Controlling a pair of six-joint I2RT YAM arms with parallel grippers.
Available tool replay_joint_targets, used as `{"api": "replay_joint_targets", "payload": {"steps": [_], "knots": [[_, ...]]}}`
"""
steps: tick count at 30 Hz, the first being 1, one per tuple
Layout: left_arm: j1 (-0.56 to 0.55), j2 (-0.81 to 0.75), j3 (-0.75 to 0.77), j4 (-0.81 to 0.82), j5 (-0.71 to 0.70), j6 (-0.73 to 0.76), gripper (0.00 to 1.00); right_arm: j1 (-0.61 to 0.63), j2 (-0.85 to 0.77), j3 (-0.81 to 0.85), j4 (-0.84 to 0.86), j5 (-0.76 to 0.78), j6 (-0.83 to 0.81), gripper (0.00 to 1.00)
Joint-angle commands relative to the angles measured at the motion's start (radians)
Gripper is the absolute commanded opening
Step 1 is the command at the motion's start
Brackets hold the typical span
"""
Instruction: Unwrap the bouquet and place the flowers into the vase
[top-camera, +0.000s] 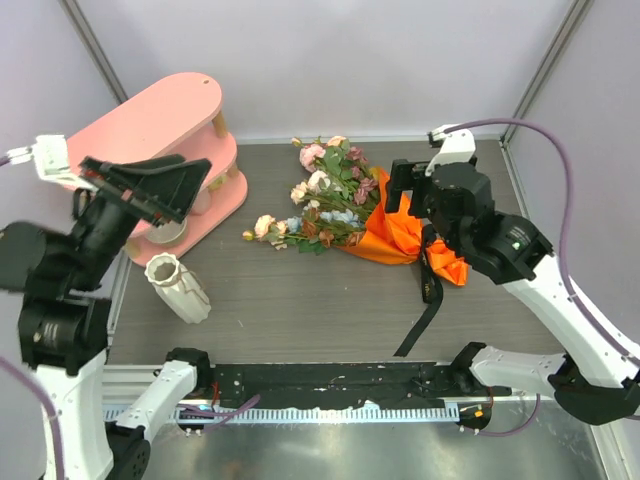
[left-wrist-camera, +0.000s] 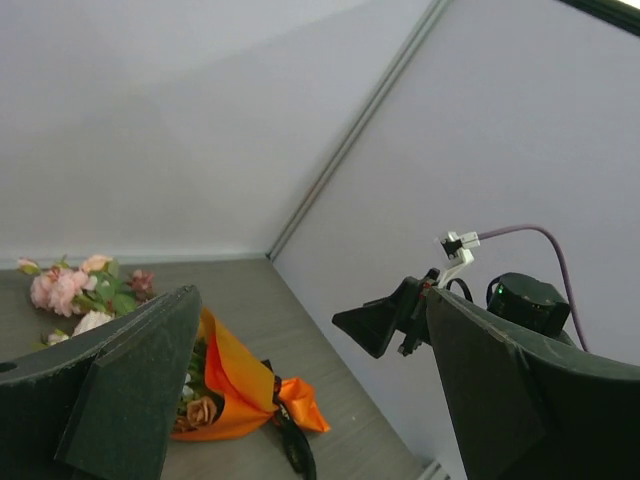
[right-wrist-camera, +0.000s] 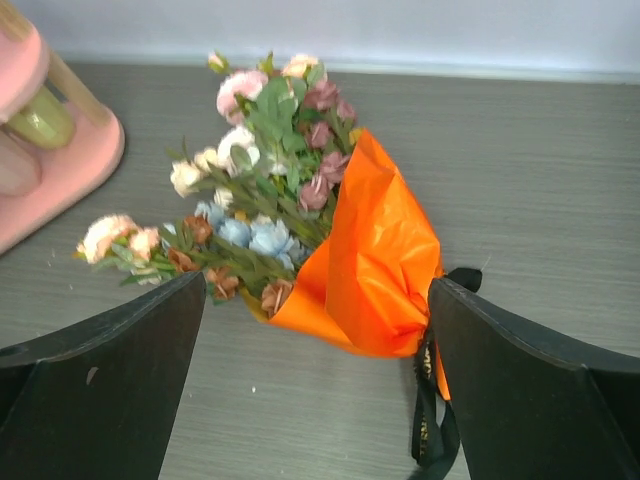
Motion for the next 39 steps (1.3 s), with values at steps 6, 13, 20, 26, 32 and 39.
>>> {"api": "replay_joint_targets", "payload": {"steps": [6, 13, 20, 26, 32, 39], "knots": [[-0.08, 0.267, -0.211, 0.189, 0.214, -0.104, 1.0, -0.168, 0.163, -0.203, 0.189, -0.209, 0.059, 1.0], [-0.423, 0.597, -0.202, 0.188, -0.004, 0.068, 0.89, -0.47, 0.183, -0.384, 0.229, -0.385, 0.254, 0.99], [-0.623, 1.037, 0.068, 0.173, -0.102, 0.168, 0.7, -0.608, 0.036, -0.62, 0.255, -0.425, 0.288, 0.78], [-0.697, 1.289, 0.287, 0.191, -0.101, 0.139, 0.58, -0.61, -0.062, -0.737, 0.229, -0.413, 0.268, 0.6], [-0.7, 1.375, 0.309, 0.176, -0.163, 0.16, 0.5, -0.622, 0.011, -0.69, 0.274, -0.415, 0.28, 0.58], [-0.707, 1.348, 0.24, 0.151, -0.187, 0.171, 0.45, -0.624, 0.059, -0.679, 0.332, -0.367, 0.282, 0.53]]}}
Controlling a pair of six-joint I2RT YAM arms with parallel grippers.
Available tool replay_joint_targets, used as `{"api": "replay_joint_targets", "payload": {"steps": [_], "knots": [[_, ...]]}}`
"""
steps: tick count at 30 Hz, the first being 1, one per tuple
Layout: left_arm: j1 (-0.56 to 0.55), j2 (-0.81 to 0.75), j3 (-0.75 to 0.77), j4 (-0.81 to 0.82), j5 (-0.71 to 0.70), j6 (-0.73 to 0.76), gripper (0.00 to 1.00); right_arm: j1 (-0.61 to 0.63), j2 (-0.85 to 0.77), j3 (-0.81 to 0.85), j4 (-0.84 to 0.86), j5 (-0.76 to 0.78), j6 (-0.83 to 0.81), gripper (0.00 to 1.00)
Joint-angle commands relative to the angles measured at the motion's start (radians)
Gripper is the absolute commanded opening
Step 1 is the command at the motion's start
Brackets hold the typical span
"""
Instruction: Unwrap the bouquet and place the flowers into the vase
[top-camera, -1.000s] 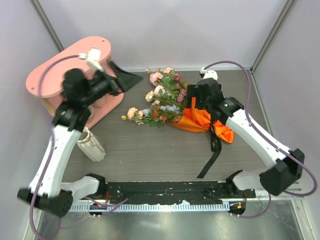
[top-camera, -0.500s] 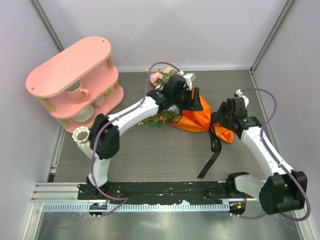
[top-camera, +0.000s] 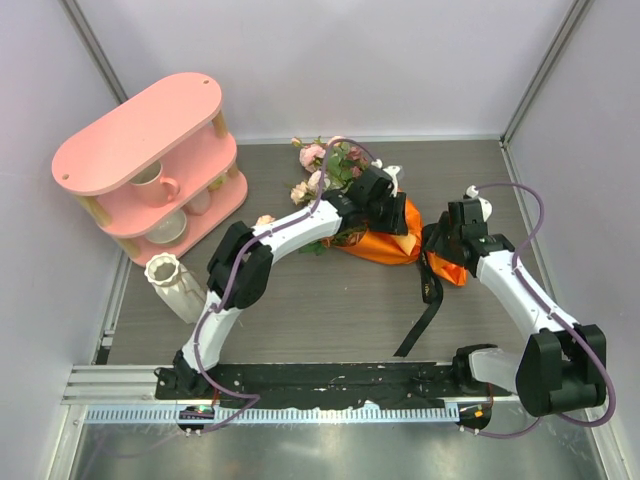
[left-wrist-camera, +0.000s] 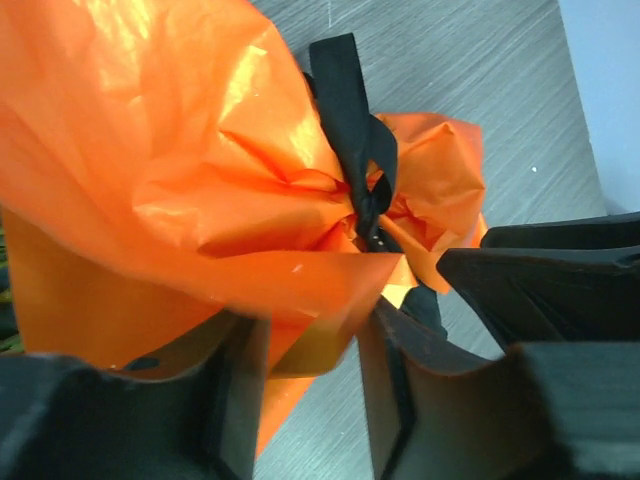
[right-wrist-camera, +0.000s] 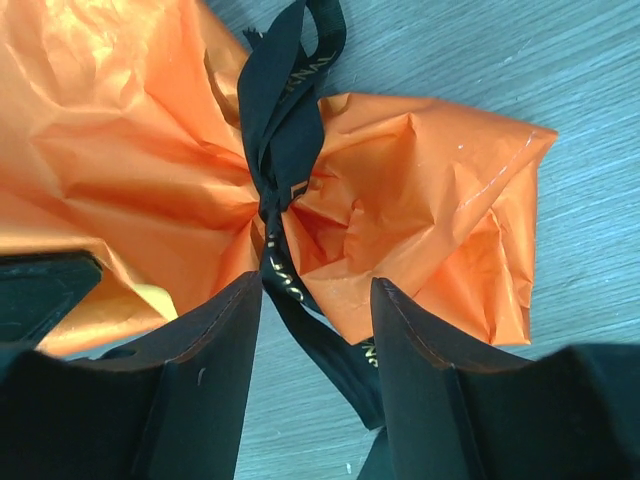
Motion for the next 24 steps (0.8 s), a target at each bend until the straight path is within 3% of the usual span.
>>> {"api": "replay_joint_targets", "payload": {"steps": [1, 6, 9, 11, 13, 15, 20, 24], "knots": [[-0.007, -0.11, -0.03, 0.022, -0.028, 0.035, 0.48, -0.002, -0.004, 0.055, 0.083, 0.058, 0.015, 0.53], [-0.041, -0.268, -0.022, 0.019, -0.028, 0.074, 0.65, -0.008, 0.042, 0.099, 0.094, 0.09, 0.06, 0.57], [-0.041, -0.287, -0.003, 0.094, 0.086, 0.029, 0.67, -0.048, 0.062, 0.124, 0.102, 0.089, 0.075, 0.57], [-0.041, -0.246, 0.02, 0.157, 0.159, -0.03, 0.65, -0.069, 0.079, 0.139, 0.125, 0.089, 0.083, 0.56], [-0.041, -0.19, 0.057, 0.156, 0.175, -0.066, 0.55, -0.081, 0.111, 0.152, 0.137, 0.081, 0.083, 0.5], [-0.041, -0.093, 0.167, 0.116, 0.195, -0.074, 0.47, -0.095, 0.132, 0.179, 0.139, 0.066, 0.081, 0.46], [-0.025, 0.092, 0.401, -0.101, 0.135, -0.028, 0.4, -0.095, 0.23, 0.236, 0.172, 0.018, 0.061, 0.47], [0.002, 0.097, 0.317, -0.131, 0.054, 0.006, 0.34, -0.097, 0.301, 0.257, 0.176, -0.04, 0.052, 0.48]]}}
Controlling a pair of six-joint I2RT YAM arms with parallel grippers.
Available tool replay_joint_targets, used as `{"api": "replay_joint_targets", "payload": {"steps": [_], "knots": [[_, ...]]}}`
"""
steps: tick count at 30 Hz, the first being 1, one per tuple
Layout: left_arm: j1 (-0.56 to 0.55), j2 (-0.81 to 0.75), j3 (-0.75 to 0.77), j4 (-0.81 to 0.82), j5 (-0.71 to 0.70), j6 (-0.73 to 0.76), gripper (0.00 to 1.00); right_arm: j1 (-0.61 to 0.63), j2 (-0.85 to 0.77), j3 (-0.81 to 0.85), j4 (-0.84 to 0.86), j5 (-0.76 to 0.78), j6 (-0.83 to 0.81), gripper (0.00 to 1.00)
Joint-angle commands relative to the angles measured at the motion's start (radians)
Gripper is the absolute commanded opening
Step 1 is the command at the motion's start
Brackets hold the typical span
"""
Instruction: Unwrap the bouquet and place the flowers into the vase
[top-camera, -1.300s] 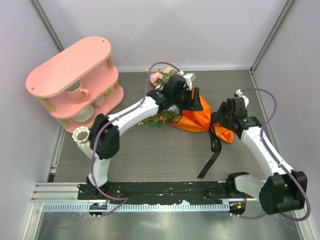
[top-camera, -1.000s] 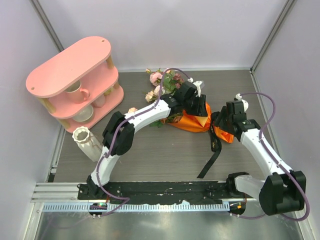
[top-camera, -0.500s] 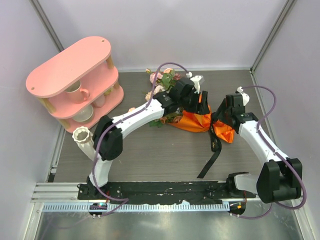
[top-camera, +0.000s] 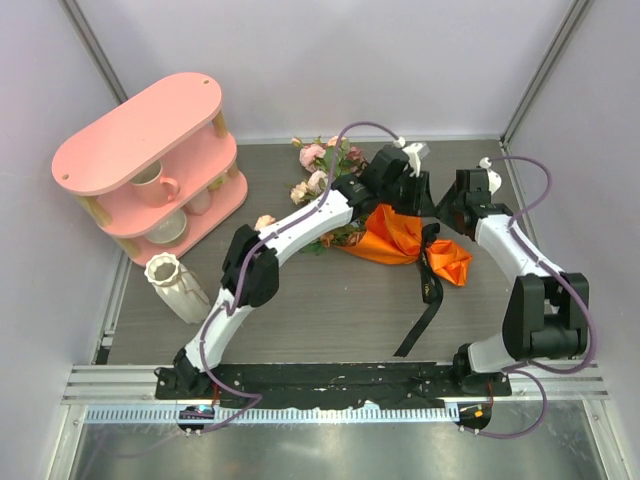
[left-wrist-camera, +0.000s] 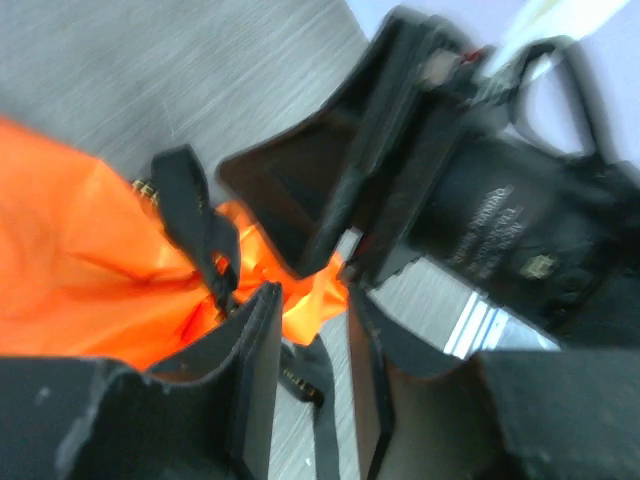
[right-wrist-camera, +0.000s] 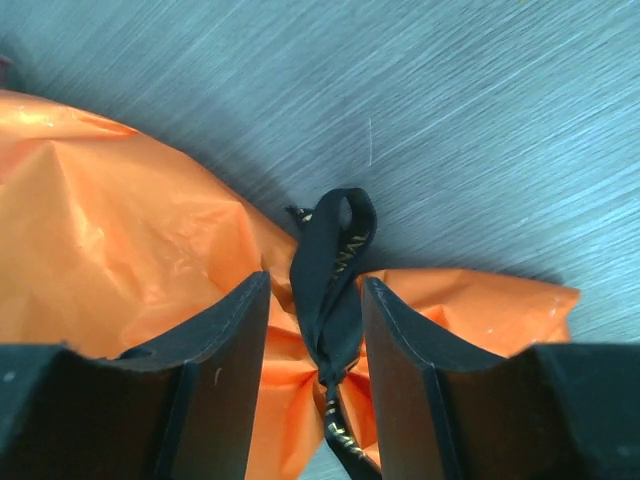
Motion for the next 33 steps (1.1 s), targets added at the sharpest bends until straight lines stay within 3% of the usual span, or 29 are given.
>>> {"api": "replay_joint_targets", "payload": {"steps": [1, 5, 14, 19, 24, 33], "knots": [[0.034, -0.012, -0.084, -0.105, -0.083, 0.046, 0.34, -0.001, 0.059, 0.048, 0.037, -0.052, -0.013, 0.48], [0.034, -0.06, -0.237, -0.064, -0.107, 0.068, 0.33, -0.001, 0.064, -0.022, 0.07, -0.07, -0.032, 0.49], [0.034, -0.083, -0.388, 0.017, -0.123, 0.043, 0.27, 0.016, 0.092, -0.08, 0.111, -0.104, -0.064, 0.49], [0.034, -0.09, -0.436, 0.054, -0.128, 0.028, 0.27, 0.036, 0.058, -0.077, 0.11, -0.088, -0.074, 0.33], [0.033, -0.08, -0.466, 0.073, -0.142, 0.014, 0.27, 0.047, -0.023, -0.07, 0.082, -0.052, -0.078, 0.02], [0.043, -0.066, -0.526, 0.111, -0.159, -0.032, 0.28, 0.047, -0.117, -0.057, 0.082, -0.077, -0.048, 0.01]]}}
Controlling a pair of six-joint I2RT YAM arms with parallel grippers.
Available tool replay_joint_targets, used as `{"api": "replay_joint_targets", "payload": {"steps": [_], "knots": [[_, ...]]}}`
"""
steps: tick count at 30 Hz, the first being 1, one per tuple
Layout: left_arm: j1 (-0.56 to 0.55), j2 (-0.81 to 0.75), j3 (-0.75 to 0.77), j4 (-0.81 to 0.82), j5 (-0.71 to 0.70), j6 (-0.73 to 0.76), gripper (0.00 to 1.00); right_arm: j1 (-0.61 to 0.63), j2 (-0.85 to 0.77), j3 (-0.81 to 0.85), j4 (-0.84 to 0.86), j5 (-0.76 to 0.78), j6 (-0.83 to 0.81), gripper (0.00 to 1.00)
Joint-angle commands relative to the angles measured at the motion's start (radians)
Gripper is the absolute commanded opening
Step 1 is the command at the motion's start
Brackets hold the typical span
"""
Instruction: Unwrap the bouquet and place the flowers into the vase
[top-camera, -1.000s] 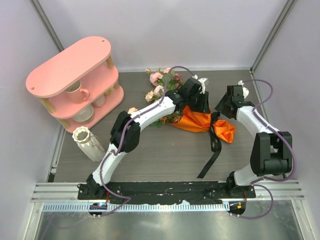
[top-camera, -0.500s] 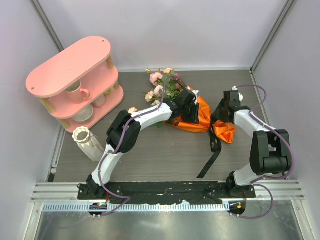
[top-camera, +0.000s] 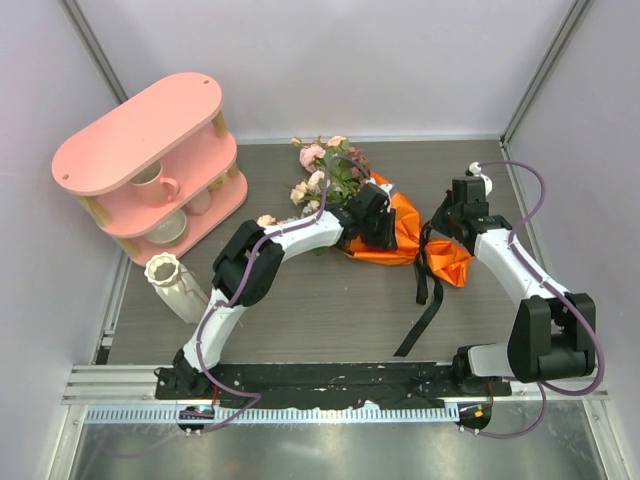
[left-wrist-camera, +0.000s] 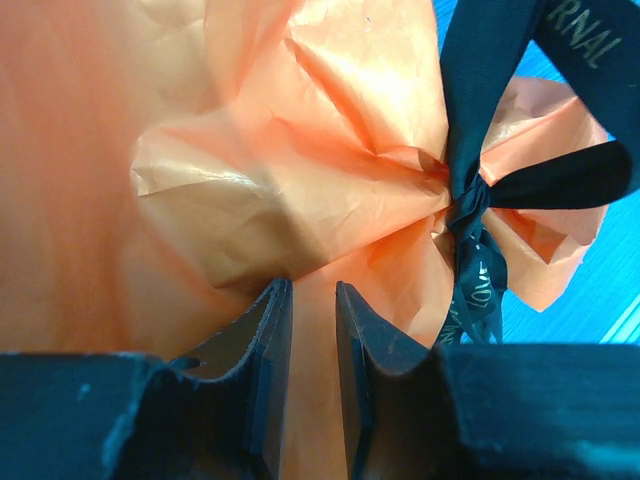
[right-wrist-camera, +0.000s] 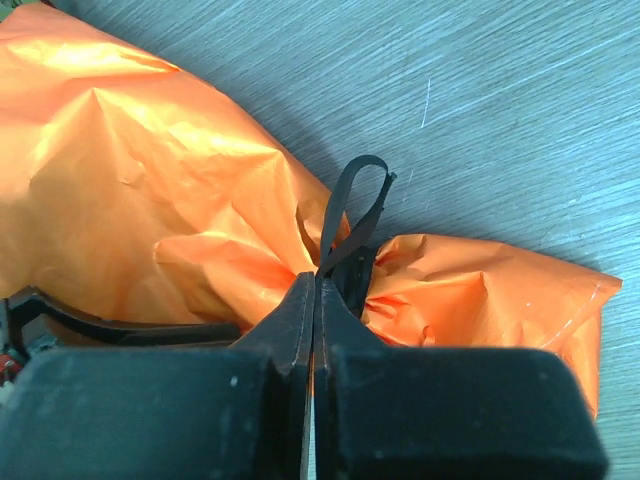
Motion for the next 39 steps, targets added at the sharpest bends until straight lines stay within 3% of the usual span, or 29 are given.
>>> {"api": "replay_joint_targets", "payload": {"steps": [1, 6, 11, 18, 24, 28, 33, 34, 35, 36, 37, 39], "knots": [[0.009, -0.035, -0.036, 0.031, -0.028, -0.029, 0.28, 0.003, -0.038, 0.025, 0.035, 0.009, 0.024, 0.01], [0.021, -0.037, -0.053, 0.037, -0.023, -0.059, 0.27, 0.001, -0.099, 0.037, 0.09, -0.008, 0.086, 0.01], [0.032, -0.026, -0.062, 0.032, -0.011, -0.085, 0.24, 0.003, -0.154, 0.124, 0.107, 0.125, 0.099, 0.01], [0.037, -0.023, -0.077, 0.049, 0.0, -0.09, 0.22, 0.001, -0.107, 0.246, 0.109, 0.222, 0.067, 0.01], [0.047, -0.009, -0.087, 0.066, 0.031, -0.099, 0.18, -0.002, 0.007, 0.465, 0.113, 0.361, -0.034, 0.01], [0.055, -0.002, -0.09, 0.065, 0.045, -0.11, 0.18, -0.002, 0.097, 0.682, 0.13, 0.34, -0.099, 0.01], [0.057, -0.006, -0.097, 0.074, 0.051, -0.104, 0.2, -0.007, 0.323, 0.845, 0.077, 0.339, -0.194, 0.01], [0.057, -0.009, -0.1, 0.077, 0.052, -0.102, 0.21, -0.007, 0.365, 0.922, -0.022, 0.331, -0.205, 0.08], [0.058, -0.012, -0.105, 0.08, 0.054, -0.101, 0.23, -0.008, 0.427, 0.991, -0.121, 0.335, -0.206, 0.42], [0.058, -0.015, -0.114, 0.086, 0.049, -0.099, 0.25, -0.011, 0.544, 1.069, -0.361, 0.349, -0.171, 0.57], [0.057, -0.021, -0.119, 0.091, 0.049, -0.099, 0.27, -0.013, 0.6, 1.19, -0.472, 0.337, -0.156, 0.66], [0.058, -0.026, -0.13, 0.098, 0.054, -0.096, 0.29, 0.001, 0.583, 1.147, -0.513, 0.296, -0.14, 0.67]]}}
